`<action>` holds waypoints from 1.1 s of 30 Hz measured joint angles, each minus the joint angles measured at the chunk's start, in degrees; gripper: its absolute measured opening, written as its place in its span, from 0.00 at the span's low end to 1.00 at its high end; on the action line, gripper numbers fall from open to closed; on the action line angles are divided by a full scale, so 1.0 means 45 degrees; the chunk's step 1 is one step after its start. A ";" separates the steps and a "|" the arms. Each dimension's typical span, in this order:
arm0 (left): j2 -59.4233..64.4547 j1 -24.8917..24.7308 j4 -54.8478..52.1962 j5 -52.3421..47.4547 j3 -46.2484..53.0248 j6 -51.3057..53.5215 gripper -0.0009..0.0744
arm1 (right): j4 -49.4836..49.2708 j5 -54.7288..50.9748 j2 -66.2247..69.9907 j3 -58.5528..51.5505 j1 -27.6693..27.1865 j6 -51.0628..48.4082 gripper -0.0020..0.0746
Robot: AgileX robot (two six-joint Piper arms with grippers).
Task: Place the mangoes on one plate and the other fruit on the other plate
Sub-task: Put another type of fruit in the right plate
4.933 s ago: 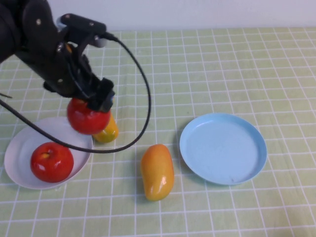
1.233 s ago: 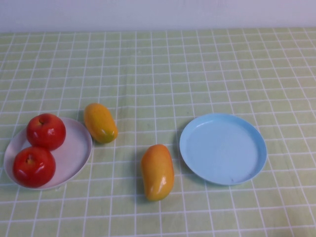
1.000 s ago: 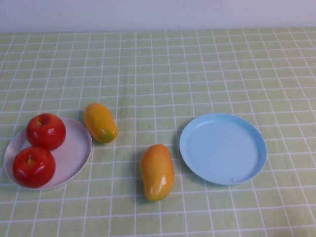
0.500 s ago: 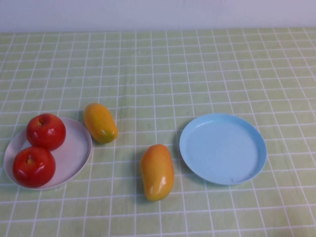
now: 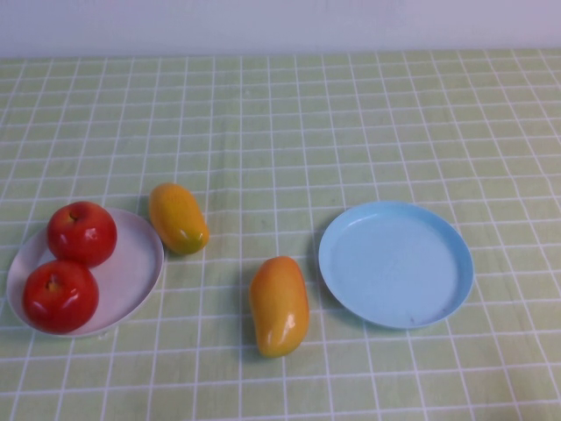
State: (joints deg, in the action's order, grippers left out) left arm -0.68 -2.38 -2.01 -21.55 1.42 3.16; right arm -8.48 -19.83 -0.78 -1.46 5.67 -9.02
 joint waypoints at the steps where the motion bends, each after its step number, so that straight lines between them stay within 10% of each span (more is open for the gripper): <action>1: 0.0000 0.0000 0.0000 0.0000 0.0000 0.0000 0.01 | 0.0000 0.0000 0.0000 0.0000 0.0000 0.0000 0.01; 17: 0.0000 0.0000 0.0000 0.0000 0.0000 0.0000 0.01 | -0.0113 0.0030 0.0000 0.0000 0.0000 0.0000 0.01; 33: 0.0000 0.0000 0.0000 -0.0005 0.0000 0.0000 0.01 | -0.8362 0.4027 0.0000 0.0000 0.0000 0.0000 0.01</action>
State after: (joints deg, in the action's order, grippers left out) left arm -0.68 -2.38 -2.01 -21.57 1.42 3.16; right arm -46.10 -1.71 -0.78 -1.46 5.67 -9.02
